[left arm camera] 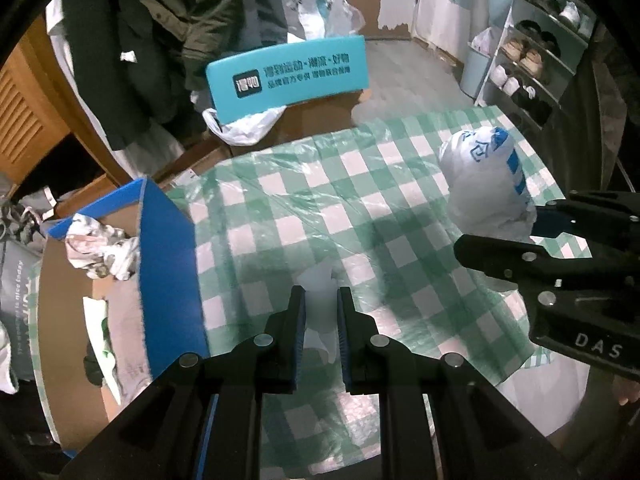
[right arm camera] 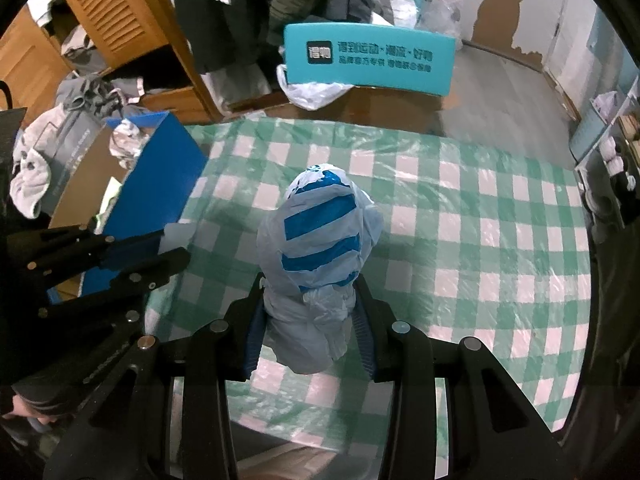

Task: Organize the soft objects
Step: 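Carry the striped sock and paper scrap over the box with both tools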

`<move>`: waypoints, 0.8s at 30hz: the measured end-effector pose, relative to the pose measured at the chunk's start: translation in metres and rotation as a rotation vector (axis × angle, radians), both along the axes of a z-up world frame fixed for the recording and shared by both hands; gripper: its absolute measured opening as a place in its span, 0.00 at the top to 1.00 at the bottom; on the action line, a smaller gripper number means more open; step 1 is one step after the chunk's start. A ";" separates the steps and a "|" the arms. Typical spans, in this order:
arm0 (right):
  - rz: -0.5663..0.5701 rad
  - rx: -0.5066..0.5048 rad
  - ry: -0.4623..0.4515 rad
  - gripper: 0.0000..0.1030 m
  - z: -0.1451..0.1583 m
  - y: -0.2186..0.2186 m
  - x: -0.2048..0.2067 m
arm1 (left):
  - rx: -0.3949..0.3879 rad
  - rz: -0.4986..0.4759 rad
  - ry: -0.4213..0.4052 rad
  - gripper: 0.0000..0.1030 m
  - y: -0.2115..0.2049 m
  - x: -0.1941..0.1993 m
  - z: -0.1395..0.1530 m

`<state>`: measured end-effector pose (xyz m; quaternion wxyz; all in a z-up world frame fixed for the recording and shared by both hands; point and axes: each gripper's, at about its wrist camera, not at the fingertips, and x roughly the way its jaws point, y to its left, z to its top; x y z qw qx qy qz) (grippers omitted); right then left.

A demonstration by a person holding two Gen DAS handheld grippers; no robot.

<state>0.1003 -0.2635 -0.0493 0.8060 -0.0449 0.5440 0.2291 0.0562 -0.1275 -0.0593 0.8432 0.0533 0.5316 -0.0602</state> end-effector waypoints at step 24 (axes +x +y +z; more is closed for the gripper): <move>0.145 0.011 -0.040 0.63 0.025 0.094 -0.008 | -0.017 0.105 -0.085 0.85 0.083 -0.030 0.032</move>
